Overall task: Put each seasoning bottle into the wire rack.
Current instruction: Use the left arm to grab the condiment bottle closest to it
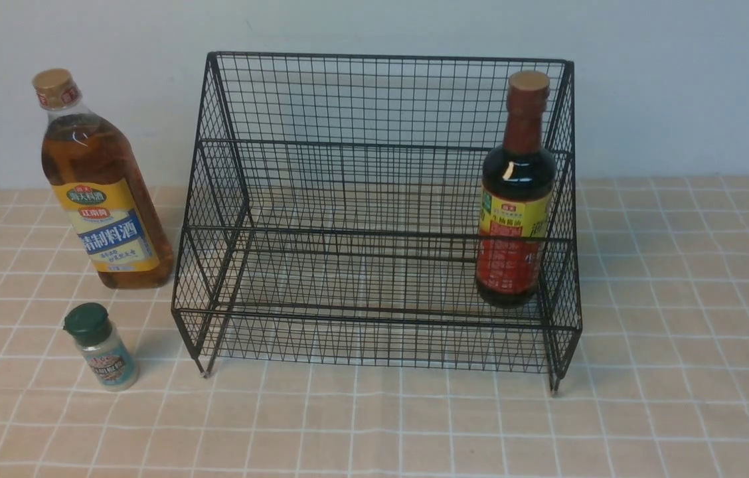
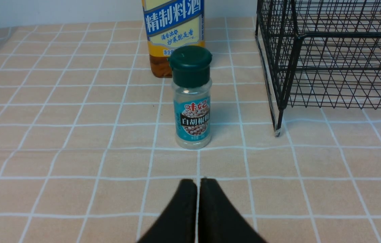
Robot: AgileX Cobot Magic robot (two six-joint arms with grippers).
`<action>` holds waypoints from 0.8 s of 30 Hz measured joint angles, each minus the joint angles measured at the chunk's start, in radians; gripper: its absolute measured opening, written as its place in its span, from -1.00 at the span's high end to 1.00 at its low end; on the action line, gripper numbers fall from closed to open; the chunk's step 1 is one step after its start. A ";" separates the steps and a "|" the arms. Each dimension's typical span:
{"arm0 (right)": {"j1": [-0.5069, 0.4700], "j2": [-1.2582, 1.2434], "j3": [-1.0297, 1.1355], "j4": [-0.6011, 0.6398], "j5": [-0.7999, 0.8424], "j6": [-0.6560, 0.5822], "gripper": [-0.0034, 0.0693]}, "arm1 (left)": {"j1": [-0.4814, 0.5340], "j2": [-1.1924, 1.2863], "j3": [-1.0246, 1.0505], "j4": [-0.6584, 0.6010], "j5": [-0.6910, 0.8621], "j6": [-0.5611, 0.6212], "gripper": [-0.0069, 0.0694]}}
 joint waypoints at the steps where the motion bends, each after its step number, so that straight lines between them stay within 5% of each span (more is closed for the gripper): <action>1: 0.000 -0.029 0.026 0.020 -0.001 0.000 0.94 | 0.000 0.000 0.000 0.000 -0.001 0.000 0.84; 15: -0.033 -0.104 0.168 -0.133 -0.090 -0.131 0.94 | 0.000 0.000 0.000 0.000 -0.001 0.000 0.84; 24: -0.352 -0.268 0.628 -0.159 -0.378 -0.152 0.94 | 0.000 0.000 0.000 0.000 -0.001 0.000 0.84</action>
